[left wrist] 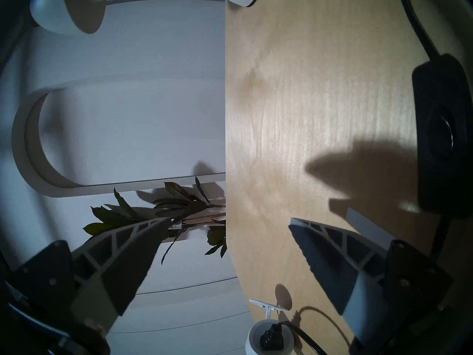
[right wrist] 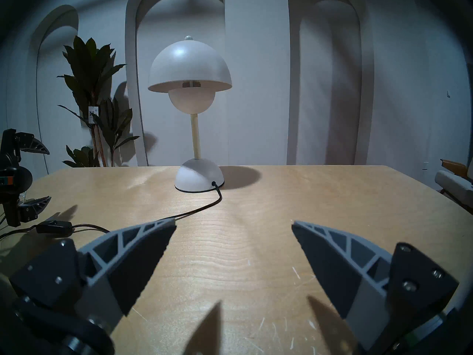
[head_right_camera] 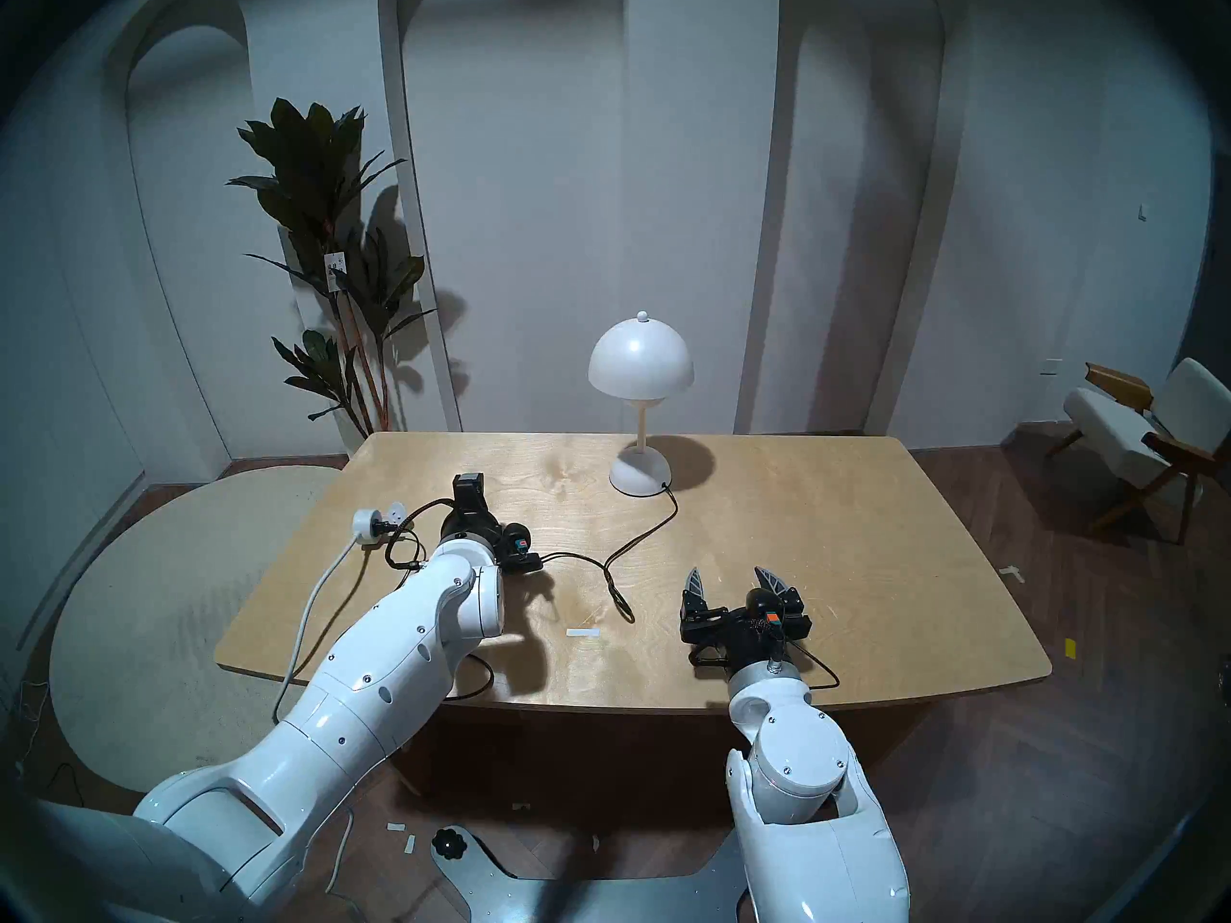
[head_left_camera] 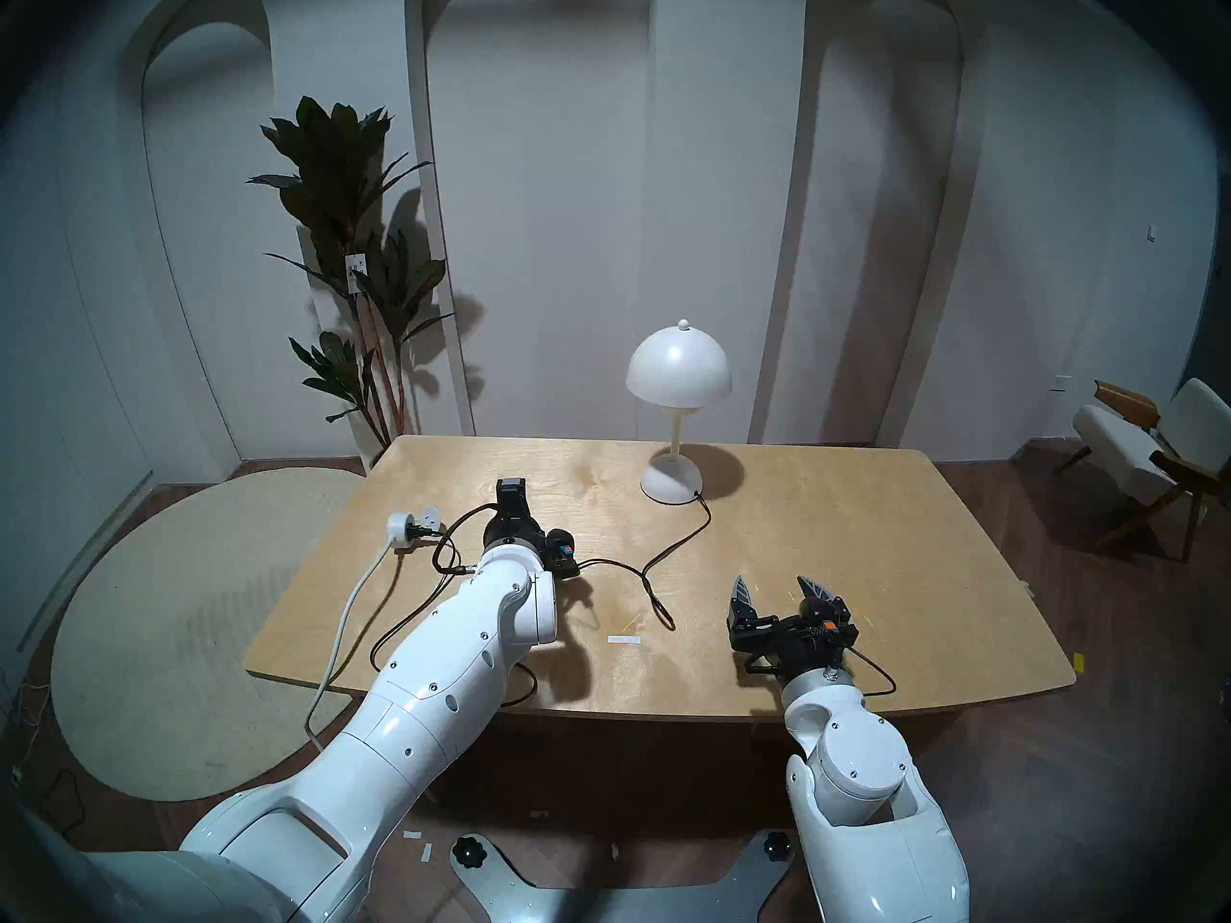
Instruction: Turn on the table lamp by pressing the switch
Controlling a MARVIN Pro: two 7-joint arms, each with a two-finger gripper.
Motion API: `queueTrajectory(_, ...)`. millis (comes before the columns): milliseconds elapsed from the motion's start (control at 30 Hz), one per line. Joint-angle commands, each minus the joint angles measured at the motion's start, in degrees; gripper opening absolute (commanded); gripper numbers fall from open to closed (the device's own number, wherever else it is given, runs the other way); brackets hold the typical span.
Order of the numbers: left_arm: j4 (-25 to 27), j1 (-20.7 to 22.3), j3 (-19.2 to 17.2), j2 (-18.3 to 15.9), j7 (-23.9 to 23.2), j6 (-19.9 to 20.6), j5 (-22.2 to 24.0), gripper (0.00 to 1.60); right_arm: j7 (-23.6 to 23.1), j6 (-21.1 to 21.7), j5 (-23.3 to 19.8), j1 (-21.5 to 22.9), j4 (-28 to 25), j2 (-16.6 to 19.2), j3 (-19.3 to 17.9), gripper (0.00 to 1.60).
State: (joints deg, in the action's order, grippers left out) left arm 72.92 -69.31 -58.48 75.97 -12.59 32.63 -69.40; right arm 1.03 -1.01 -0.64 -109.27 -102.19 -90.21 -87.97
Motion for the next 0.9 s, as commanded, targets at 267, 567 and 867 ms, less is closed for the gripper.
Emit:
queueTrajectory(267, 9.88, 4.1, 1.45, -2.75, -6.09, 2.2, -4.06, 1.6, -0.02, -0.28, 0.05, 0.25, -1.14, 0.02, 0.04, 1.6)
queueTrajectory(567, 17.06, 4.24, 1.78, -3.45, -11.55, 4.67, -5.73, 1.6, -0.02, -0.29, 0.05, 0.25, -1.15, 0.02, 0.04, 1.6)
queueTrajectory(867, 22.93, 5.87, 4.06, -3.43, -19.66, 6.21, -8.0, 1.6, -0.02, -0.28, 0.05, 0.23, -1.17, 0.03, 0.04, 1.6)
